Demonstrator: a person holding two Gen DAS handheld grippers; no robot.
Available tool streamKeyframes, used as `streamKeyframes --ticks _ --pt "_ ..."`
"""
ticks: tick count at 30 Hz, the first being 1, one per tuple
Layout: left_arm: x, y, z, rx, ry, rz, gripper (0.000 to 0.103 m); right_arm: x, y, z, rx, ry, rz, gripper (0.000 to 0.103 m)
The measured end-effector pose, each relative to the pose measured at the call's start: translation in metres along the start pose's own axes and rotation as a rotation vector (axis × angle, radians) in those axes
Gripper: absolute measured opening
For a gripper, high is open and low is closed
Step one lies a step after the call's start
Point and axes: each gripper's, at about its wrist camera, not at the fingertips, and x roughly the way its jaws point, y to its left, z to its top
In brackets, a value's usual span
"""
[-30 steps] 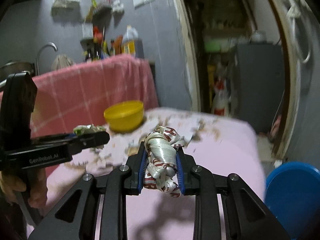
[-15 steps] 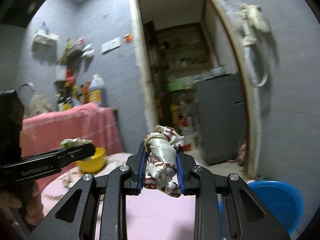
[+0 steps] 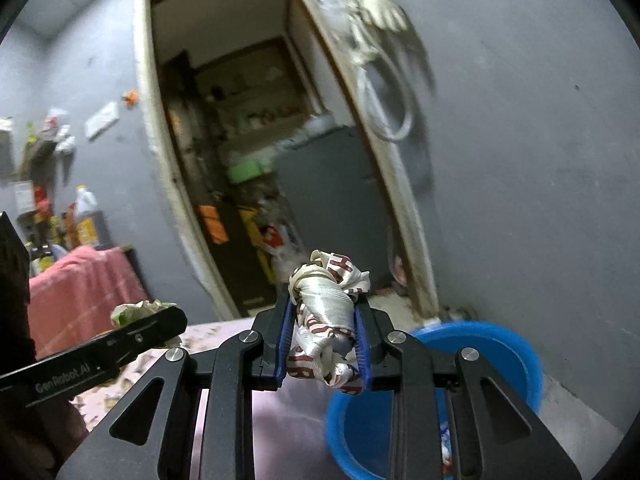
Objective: Collect trash
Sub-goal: 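Lift both wrappers and carry them to the blue bucket, then open both tools over the blue bucket to drop the wrappers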
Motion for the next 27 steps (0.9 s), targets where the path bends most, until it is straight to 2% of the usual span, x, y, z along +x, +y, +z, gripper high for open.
streamKeyframes --ticks 7,12,14,16,19,23,27 --pt "0.061 -0.009 -0.004 -0.003 0.162 -0.013 0.025 0.018 -0.030 -0.006 0.063 0.102 -0.112 0.026" --pt "0.100 -0.012 -0.017 -0.037 0.283 -0.029 0.025 0.031 -0.051 -0.013 0.113 0.194 -0.164 0.026" --pt "0.109 -0.013 -0.021 -0.046 0.306 -0.029 0.026 0.034 -0.058 -0.016 0.136 0.220 -0.181 0.026" --pt "0.118 -0.014 -0.025 -0.039 0.336 -0.019 0.027 0.037 -0.061 -0.018 0.153 0.249 -0.196 0.031" --pt "0.129 -0.015 -0.032 -0.038 0.373 -0.009 0.034 0.038 -0.062 -0.021 0.161 0.275 -0.210 0.034" --pt "0.137 -0.010 -0.039 -0.065 0.395 -0.005 0.038 0.036 -0.064 -0.018 0.174 0.266 -0.224 0.041" --pt "0.132 -0.006 -0.037 -0.091 0.385 -0.002 0.047 0.031 -0.065 -0.016 0.186 0.241 -0.238 0.048"
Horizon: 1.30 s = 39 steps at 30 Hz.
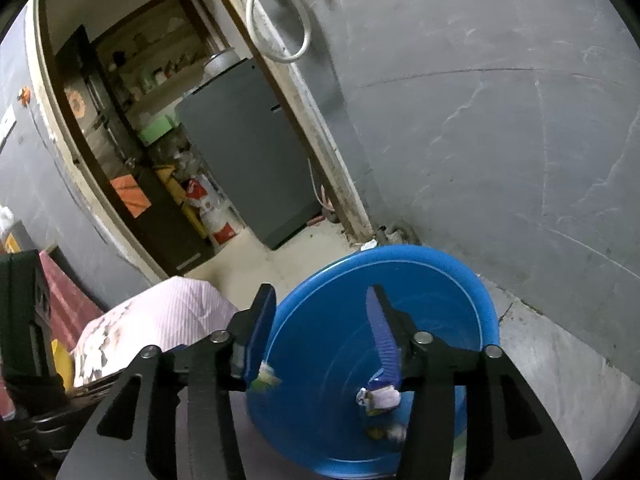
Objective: Collect trash
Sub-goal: 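Open both tools over the blue bucket to drop the wrappers, then move both tools back over the table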
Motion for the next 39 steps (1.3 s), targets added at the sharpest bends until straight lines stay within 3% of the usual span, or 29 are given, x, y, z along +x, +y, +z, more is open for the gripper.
streamKeyframes --ticks 5,12,16,24,28,30,33,39 --pt "-0.011 0.005 0.002 -0.025 -0.023 0.001 0.048 -0.003 -0.002 0.001 0.004 -0.016 -0.005 0.051" --pt "-0.042 0.007 0.001 -0.003 -0.148 0.091 0.059 -0.004 0.003 0.002 -0.016 -0.044 -0.015 0.054" --pt "-0.057 0.011 0.001 0.005 -0.179 0.123 0.065 -0.003 0.008 0.002 -0.029 -0.048 -0.015 0.055" --pt "-0.104 0.035 -0.013 0.001 -0.310 0.208 0.080 -0.008 0.028 0.001 -0.077 -0.104 0.028 0.081" --pt "-0.133 0.052 -0.027 -0.020 -0.384 0.248 0.085 -0.018 0.048 -0.004 -0.130 -0.174 0.072 0.087" --pt "-0.150 0.062 -0.035 -0.052 -0.425 0.279 0.098 -0.023 0.058 -0.007 -0.154 -0.212 0.105 0.094" --pt "-0.173 0.073 -0.047 -0.085 -0.499 0.305 0.098 -0.030 0.071 -0.012 -0.183 -0.258 0.162 0.103" --pt "-0.217 0.090 -0.073 -0.115 -0.610 0.414 0.101 -0.053 0.105 -0.026 -0.267 -0.355 0.311 0.103"
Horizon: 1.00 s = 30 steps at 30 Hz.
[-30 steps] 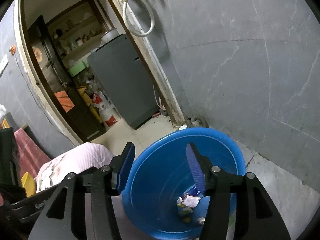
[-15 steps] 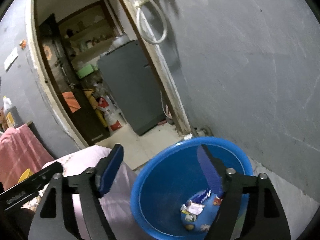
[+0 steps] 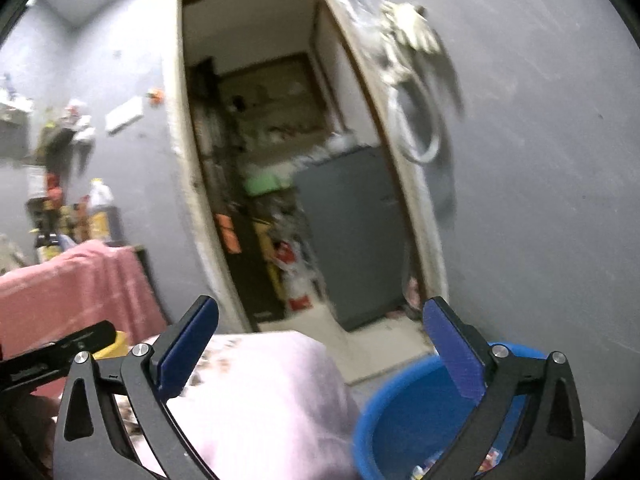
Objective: Collect trash
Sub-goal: 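Move both tools back over the table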
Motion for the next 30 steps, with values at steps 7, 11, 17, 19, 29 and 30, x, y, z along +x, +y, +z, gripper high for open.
streamKeyframes --ticks 7,11,17,19,29,30 --pt "-0.042 0.037 -0.011 -0.020 -0.106 0.084 0.101 -0.022 0.047 -0.002 -0.110 -0.115 0.143 0.103" --pt "-0.063 0.056 -0.020 -0.006 -0.156 0.136 0.101 -0.028 0.067 -0.005 -0.135 -0.131 0.189 0.103" --pt "-0.085 0.079 -0.029 -0.017 -0.195 0.191 0.101 -0.035 0.095 -0.013 -0.183 -0.164 0.249 0.103" --pt "-0.090 0.086 -0.032 -0.019 -0.205 0.204 0.101 -0.037 0.103 -0.018 -0.210 -0.170 0.265 0.103" --pt "-0.101 0.110 -0.048 -0.010 -0.213 0.251 0.101 -0.036 0.131 -0.038 -0.304 -0.125 0.315 0.103" --pt "-0.100 0.112 -0.050 -0.007 -0.209 0.255 0.101 -0.034 0.133 -0.039 -0.311 -0.118 0.314 0.103"
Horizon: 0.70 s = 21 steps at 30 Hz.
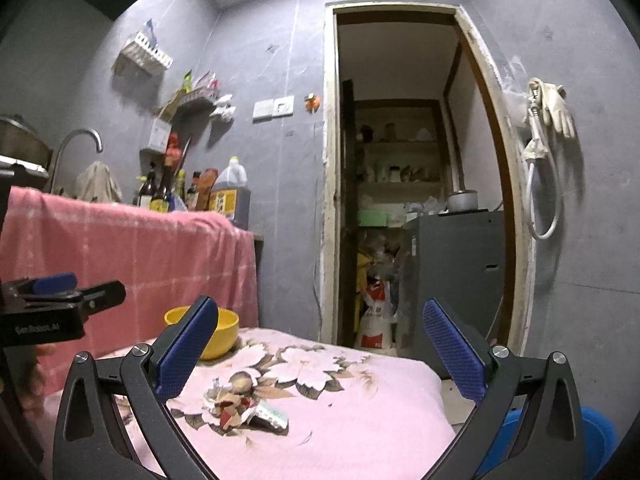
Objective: Collect trash
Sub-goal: 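Move both tools back over the table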
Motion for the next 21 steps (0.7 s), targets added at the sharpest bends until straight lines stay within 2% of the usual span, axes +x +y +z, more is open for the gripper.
streamKeyframes --ticks 4,11,17,21 --pt "0.006 0.006 -0.006 0.018 0.027 0.010 0.101 0.008 0.002 -0.005 -0.003 0.042 0.006 0.103" --pt "0.025 0.012 -0.015 0.019 0.117 -0.007 0.101 0.042 -0.006 -0.018 0.037 0.230 0.006 0.103" --pt "0.053 0.005 -0.022 0.041 0.251 -0.029 0.101 0.070 -0.019 -0.033 0.109 0.391 0.030 0.103" --pt "0.070 0.001 -0.027 0.043 0.334 -0.048 0.101 0.079 -0.023 -0.040 0.135 0.455 0.047 0.101"
